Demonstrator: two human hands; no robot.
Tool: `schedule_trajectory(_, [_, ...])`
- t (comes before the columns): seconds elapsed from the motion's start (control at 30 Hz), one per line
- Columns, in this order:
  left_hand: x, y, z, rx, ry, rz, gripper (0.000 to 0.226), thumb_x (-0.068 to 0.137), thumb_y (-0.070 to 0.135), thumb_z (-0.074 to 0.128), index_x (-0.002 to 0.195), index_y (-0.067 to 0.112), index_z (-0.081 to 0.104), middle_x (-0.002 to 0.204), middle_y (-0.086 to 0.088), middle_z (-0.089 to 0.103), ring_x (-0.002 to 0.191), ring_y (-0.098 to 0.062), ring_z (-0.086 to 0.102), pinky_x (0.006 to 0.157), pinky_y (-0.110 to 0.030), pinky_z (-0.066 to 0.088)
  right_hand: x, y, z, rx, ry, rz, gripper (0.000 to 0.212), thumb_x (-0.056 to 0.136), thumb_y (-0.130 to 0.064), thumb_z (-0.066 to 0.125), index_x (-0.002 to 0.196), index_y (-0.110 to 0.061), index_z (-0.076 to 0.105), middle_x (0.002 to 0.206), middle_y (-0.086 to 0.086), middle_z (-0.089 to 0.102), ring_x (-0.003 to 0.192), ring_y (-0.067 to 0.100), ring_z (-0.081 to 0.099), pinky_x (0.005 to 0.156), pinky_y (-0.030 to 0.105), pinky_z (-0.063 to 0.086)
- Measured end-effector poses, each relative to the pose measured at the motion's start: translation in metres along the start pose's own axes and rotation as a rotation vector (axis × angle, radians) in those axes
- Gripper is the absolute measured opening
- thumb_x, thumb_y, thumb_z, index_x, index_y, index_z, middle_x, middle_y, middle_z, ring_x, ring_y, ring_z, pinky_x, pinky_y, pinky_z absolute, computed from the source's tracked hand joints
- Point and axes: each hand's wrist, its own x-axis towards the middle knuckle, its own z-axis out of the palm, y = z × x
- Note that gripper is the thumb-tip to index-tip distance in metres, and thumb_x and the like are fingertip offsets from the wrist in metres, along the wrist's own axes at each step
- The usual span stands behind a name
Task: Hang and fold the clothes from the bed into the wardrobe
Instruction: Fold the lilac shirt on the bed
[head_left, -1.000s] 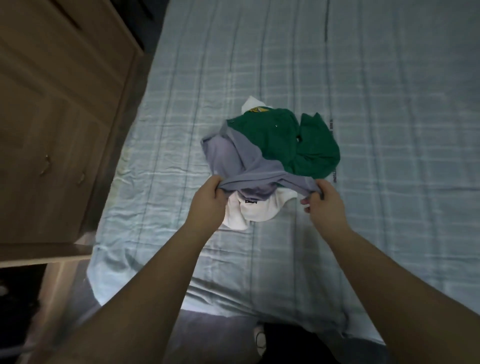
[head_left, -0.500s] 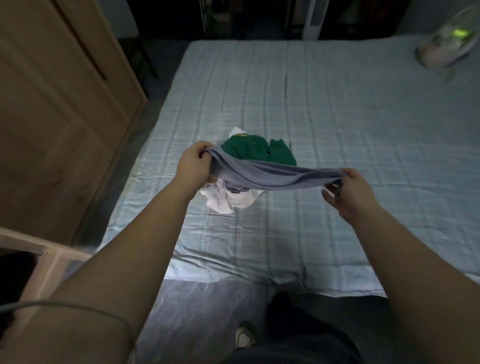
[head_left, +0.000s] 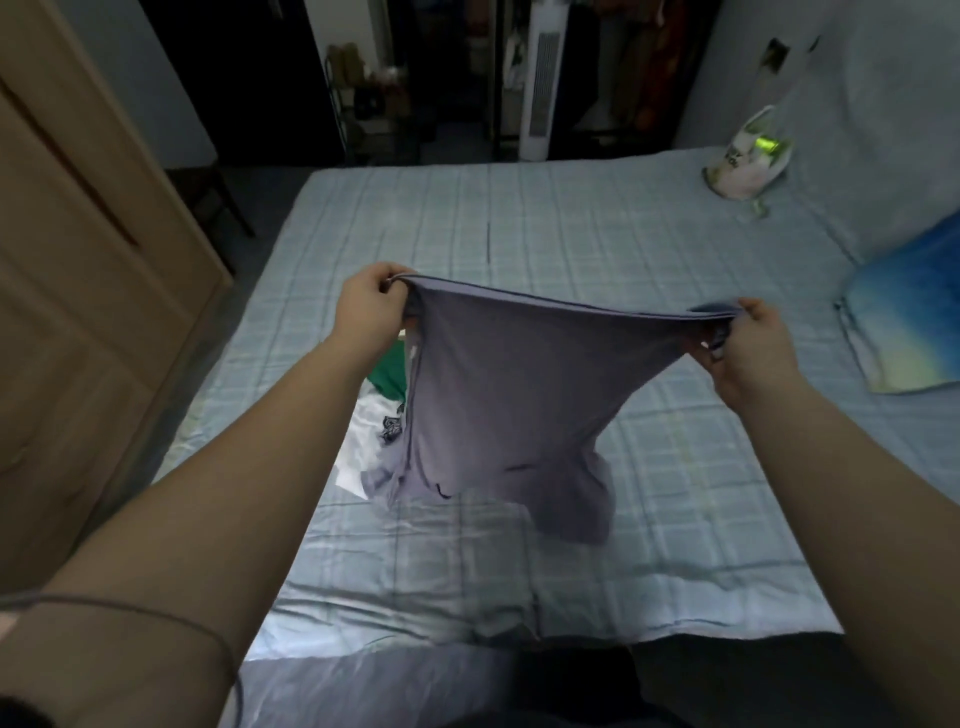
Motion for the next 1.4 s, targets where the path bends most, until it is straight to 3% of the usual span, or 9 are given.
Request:
schedule_trajectory(0.23, [0.089, 0.022, 0.106, 0.141, 0.062, 0.035, 0.019, 0.097, 0.008, 0.051, 0.101, 0.012, 0.069, 0.094, -0.013, 0.069, 0.091, -0.034, 0.068, 0.079, -0.047, 0.060, 0.138, -0.051, -0.027, -0.030, 0.004, -0.026, 0.023, 0.095, -0.001, 0.044, 0.086, -0.019, 0.054, 0.079, 0.007, 0.057, 0.067, 0.017, 0.060, 0.065, 0.033, 0.060])
schedule_trajectory(0.4, [0.143, 0.028, 0.188, 0.160, 0.083, 0.014, 0.017, 0.095, 0.011, 0.054, 0.098, 0.013, 0.070, 0.088, -0.012, 0.069, 0.085, -0.032, 0.069, 0.079, -0.049, 0.060, 0.234, -0.062, -0.045, -0.044, -0.017, 0.000, 0.020, 0.094, 0.001, 0.045, 0.092, -0.017, 0.054, 0.087, 0.008, 0.059, 0.077, 0.020, 0.060, 0.075, 0.039, 0.061])
schedule_trajectory(0.5, [0.166, 0.025, 0.224, 0.200, 0.092, 0.018, 0.017, 0.093, 0.011, 0.054, 0.095, 0.015, 0.071, 0.082, -0.008, 0.068, 0.077, -0.025, 0.066, 0.078, -0.049, 0.059, 0.276, -0.062, -0.051, -0.065, -0.042, 0.021, 0.022, 0.094, 0.001, 0.043, 0.107, -0.013, 0.053, 0.095, 0.013, 0.057, 0.083, 0.023, 0.060, 0.081, 0.041, 0.061])
schedule_trajectory(0.57, [0.180, 0.027, 0.242, 0.214, 0.099, 0.021, 0.017, 0.093, 0.010, 0.055, 0.096, 0.013, 0.071, 0.082, -0.009, 0.067, 0.077, -0.024, 0.065, 0.079, -0.049, 0.059, 0.297, -0.062, -0.051, -0.075, -0.037, 0.045, 0.020, 0.095, 0.000, 0.043, 0.103, -0.015, 0.054, 0.098, 0.012, 0.059, 0.087, 0.023, 0.061, 0.083, 0.042, 0.060])
schedule_trajectory(0.67, [0.203, 0.039, 0.263, 0.275, 0.126, 0.045, 0.018, 0.094, 0.013, 0.054, 0.099, 0.014, 0.072, 0.088, -0.007, 0.069, 0.083, -0.024, 0.067, 0.080, -0.044, 0.058, 0.325, -0.070, -0.047, -0.042, -0.045, 0.049, 0.023, 0.098, -0.002, 0.041, 0.091, -0.021, 0.052, 0.089, 0.004, 0.061, 0.080, 0.017, 0.061, 0.085, 0.041, 0.059])
schedule_trajectory(0.8, [0.239, 0.070, 0.281, 0.337, 0.210, 0.135, 0.018, 0.095, 0.020, 0.054, 0.101, 0.020, 0.071, 0.092, 0.002, 0.069, 0.087, -0.014, 0.063, 0.075, -0.026, 0.051, 0.359, -0.092, -0.034, 0.000, -0.099, -0.008, 0.015, 0.101, -0.005, 0.039, 0.101, -0.017, 0.047, 0.088, 0.004, 0.059, 0.068, 0.011, 0.059, 0.082, 0.037, 0.059])
schedule_trajectory(0.97, [0.289, 0.118, 0.301, 0.302, 0.235, 0.230, 0.018, 0.096, 0.016, 0.052, 0.100, 0.021, 0.069, 0.091, 0.006, 0.068, 0.079, 0.001, 0.061, 0.072, -0.016, 0.049, 0.397, -0.136, -0.009, 0.060, -0.137, -0.036, 0.023, 0.102, -0.007, 0.038, 0.092, -0.022, 0.051, 0.095, 0.003, 0.062, 0.086, 0.019, 0.061, 0.087, 0.040, 0.059])
schedule_trajectory(1.17, [0.305, 0.139, 0.313, 0.326, 0.248, 0.272, 0.019, 0.097, 0.019, 0.052, 0.103, 0.022, 0.070, 0.096, 0.008, 0.068, 0.087, -0.001, 0.061, 0.074, -0.013, 0.047, 0.421, -0.172, 0.001, 0.111, -0.113, -0.091, 0.029, 0.099, -0.003, 0.035, 0.084, -0.022, 0.051, 0.104, 0.007, 0.061, 0.094, 0.025, 0.059, 0.081, 0.041, 0.058])
schedule_trajectory(1.4, [0.237, 0.141, 0.298, 0.228, 0.209, 0.316, 0.019, 0.095, 0.014, 0.052, 0.095, 0.022, 0.069, 0.084, 0.017, 0.065, 0.076, 0.014, 0.058, 0.069, -0.007, 0.045, 0.374, -0.162, -0.041, 0.208, -0.073, -0.105, 0.034, 0.094, 0.001, 0.034, 0.078, -0.022, 0.053, 0.062, -0.002, 0.058, 0.054, 0.009, 0.052, 0.078, 0.042, 0.060])
